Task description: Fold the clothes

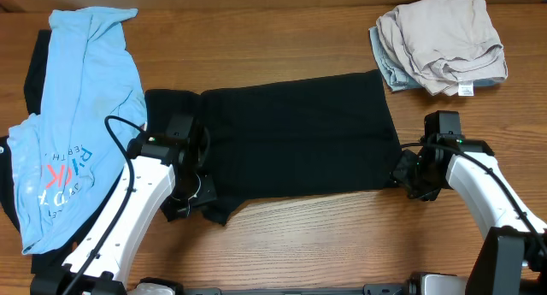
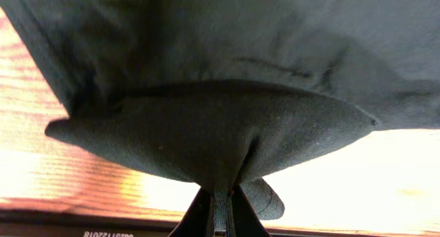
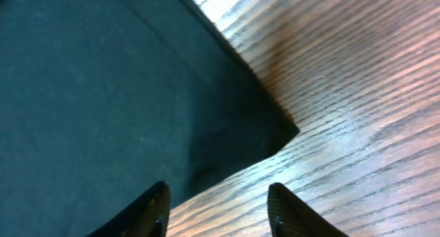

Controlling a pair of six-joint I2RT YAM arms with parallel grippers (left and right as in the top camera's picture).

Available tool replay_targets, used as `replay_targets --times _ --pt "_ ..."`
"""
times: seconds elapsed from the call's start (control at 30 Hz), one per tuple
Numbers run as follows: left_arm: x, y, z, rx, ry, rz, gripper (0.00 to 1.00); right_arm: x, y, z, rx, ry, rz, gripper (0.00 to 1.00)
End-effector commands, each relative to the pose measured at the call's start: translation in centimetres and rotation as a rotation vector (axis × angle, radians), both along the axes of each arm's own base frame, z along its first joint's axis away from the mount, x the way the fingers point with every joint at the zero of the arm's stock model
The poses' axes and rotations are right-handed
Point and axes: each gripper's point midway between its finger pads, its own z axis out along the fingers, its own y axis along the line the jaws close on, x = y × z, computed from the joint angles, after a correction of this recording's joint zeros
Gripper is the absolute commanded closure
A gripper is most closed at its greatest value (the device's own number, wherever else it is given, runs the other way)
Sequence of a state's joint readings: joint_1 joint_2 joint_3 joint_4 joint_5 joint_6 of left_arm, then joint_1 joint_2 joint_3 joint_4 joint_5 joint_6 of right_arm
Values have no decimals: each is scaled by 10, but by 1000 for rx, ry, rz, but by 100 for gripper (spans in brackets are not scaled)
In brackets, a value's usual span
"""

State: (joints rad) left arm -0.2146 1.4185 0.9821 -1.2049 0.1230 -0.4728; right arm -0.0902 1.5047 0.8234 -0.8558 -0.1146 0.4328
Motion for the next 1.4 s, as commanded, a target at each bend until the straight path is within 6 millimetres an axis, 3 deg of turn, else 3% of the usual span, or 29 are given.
replay_targets --times 0.0,0.3,0.5,0.6,0.67,0.9,1.13,1.37 --pt "15 0 9 -1 -57 -27 96 -3 -6 -6 -31 12 -49 48" --pt "23 0 9 3 -90 -28 96 -1 -8 -25 -35 55 -52 48" --pt "25 1 11 7 -96 -28 96 -5 -7 -37 -32 96 -51 69" --pt "27 1 17 9 -101 -28 96 -7 -7 -35 -31 107 -51 89" --pt "28 2 23 19 -101 -28 96 -11 -7 -31 -30 130 -46 96" --pt "27 17 59 102 -99 -78 96 -27 -6 0 -31 179 -9 96" --pt "21 19 63 109 -74 -96 96 -45 -3 31 -24 162 13 96" --pt "47 33 58 211 -152 -103 96 -10 -4 67 -34 -44 38 96"
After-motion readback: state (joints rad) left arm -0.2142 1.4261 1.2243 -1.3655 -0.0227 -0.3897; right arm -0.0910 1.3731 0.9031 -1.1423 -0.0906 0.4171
